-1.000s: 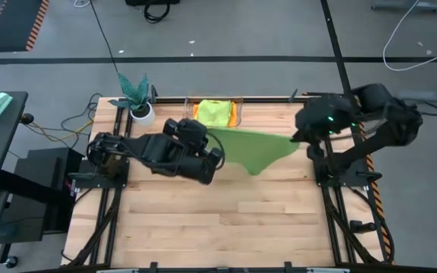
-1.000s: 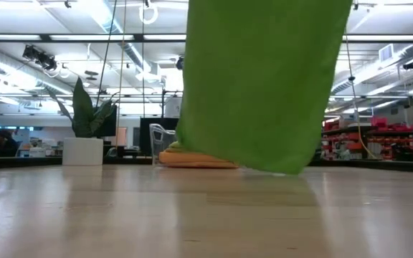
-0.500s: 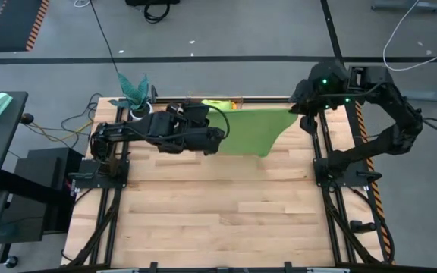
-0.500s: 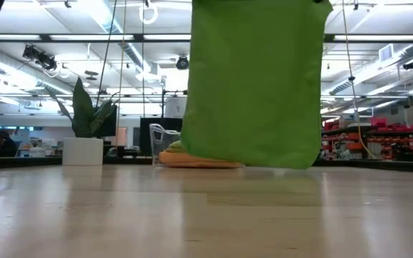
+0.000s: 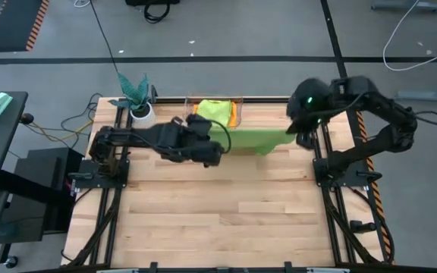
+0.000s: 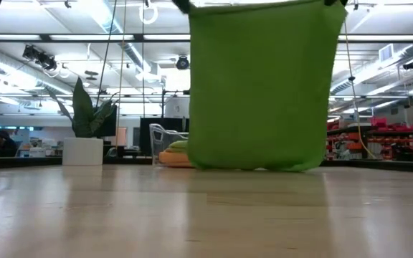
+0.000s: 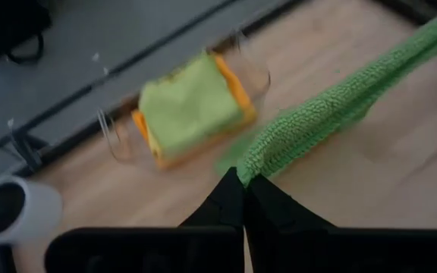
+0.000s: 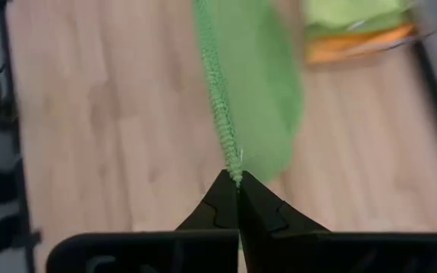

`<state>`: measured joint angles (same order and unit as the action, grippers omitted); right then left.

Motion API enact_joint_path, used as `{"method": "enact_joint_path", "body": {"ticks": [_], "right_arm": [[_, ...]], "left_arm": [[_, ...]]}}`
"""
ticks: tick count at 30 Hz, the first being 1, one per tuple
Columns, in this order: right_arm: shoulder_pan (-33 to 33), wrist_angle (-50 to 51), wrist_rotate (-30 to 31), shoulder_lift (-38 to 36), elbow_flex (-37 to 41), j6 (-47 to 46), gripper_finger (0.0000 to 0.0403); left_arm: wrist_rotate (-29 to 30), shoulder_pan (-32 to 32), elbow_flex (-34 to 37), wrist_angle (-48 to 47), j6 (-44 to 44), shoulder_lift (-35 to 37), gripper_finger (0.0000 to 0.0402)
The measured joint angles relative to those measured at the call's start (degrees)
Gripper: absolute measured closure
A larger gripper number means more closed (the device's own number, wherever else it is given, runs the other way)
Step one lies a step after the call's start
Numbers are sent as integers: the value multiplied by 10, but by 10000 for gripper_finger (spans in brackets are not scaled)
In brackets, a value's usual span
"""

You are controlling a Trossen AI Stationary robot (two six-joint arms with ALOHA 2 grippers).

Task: Fold microfiber towels
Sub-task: Fold the green towel

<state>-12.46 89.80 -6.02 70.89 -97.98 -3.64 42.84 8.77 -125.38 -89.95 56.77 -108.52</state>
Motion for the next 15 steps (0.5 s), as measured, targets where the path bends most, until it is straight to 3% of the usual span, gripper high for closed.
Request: {"method": "enact_joint_path", "body": {"ticks": [7, 15], "right_arm": [[129, -103, -27, -26, 134, -81, 403], [259, -176, -26, -26, 185, -158, 403]], "left_arm": [[-45, 43, 98, 3, 92, 0, 398], [-37, 129, 140, 9, 231, 0, 398]]}}
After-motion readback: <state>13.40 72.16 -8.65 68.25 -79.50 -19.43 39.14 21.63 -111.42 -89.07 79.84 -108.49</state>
